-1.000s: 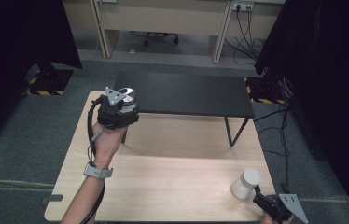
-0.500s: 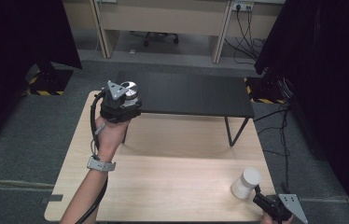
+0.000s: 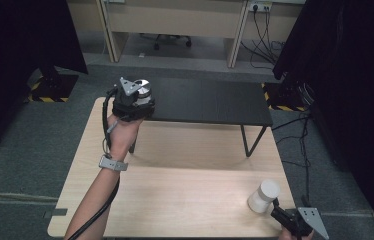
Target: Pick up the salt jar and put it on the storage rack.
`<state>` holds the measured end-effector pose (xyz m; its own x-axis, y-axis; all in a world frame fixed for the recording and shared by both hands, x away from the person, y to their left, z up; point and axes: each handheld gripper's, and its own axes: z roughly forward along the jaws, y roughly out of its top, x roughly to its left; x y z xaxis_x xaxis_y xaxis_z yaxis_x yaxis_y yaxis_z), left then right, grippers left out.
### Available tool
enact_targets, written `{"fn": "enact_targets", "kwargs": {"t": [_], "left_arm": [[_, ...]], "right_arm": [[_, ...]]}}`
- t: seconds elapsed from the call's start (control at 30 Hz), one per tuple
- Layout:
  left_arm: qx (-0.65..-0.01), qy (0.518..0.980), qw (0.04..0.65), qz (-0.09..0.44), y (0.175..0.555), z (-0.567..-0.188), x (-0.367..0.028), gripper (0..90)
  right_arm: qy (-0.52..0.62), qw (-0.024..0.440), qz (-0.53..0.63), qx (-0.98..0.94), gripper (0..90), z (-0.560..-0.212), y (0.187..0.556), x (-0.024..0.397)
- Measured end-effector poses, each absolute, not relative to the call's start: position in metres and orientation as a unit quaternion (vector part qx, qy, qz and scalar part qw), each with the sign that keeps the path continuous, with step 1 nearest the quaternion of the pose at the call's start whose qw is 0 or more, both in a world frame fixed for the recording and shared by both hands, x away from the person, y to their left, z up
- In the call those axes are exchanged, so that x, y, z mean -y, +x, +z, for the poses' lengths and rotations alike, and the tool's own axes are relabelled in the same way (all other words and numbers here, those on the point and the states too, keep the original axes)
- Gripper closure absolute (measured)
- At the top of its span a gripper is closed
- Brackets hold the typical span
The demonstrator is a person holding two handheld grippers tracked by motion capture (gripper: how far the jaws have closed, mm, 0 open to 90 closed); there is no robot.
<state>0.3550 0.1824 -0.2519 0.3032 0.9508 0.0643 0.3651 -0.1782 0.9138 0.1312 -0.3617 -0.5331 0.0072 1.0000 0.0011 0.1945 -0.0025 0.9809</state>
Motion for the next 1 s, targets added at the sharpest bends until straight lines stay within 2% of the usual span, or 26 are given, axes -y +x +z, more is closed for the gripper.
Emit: {"fn": "enact_targets", "kwargs": {"t": [0.57, 1.0], "left_arm": [[-0.478, 0.692, 0.420, 0.341, 0.393, -0.251, -0.175, 31.1], [-0.480, 0.695, 0.419, 0.333, 0.401, -0.251, -0.175, 31.1]], "right_arm": [[0.558, 0.455, 0.439, -0.538, 0.2, -0.532, 0.133, 0.357], [0.559, 0.458, 0.433, -0.539, 0.2, -0.532, 0.134, 0.355]]}}
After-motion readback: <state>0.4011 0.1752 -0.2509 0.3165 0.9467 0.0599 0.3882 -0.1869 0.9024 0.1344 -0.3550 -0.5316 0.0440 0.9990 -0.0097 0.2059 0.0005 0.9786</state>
